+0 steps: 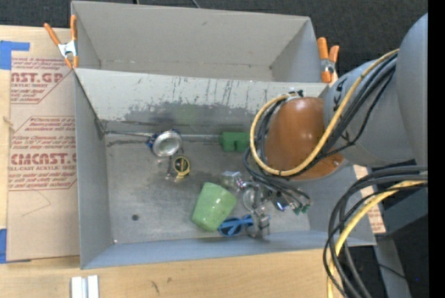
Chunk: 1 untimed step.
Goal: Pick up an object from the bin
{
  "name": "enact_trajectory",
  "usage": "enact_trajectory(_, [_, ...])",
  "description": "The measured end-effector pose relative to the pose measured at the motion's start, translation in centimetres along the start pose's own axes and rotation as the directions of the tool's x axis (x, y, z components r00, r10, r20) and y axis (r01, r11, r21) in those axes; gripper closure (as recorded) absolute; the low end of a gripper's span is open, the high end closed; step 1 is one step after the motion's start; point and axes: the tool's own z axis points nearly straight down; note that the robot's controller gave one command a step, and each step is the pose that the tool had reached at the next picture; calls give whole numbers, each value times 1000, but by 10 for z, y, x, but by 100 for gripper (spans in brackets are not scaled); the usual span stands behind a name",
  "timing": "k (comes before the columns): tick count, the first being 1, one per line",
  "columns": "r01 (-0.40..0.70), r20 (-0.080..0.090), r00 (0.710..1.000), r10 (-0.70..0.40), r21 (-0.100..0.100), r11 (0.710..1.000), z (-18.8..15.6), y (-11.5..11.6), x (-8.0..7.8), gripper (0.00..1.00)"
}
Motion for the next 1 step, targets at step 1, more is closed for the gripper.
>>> enact_trajectory(1, [-2,-9,1000,2,-3,1000,1,0,3,100])
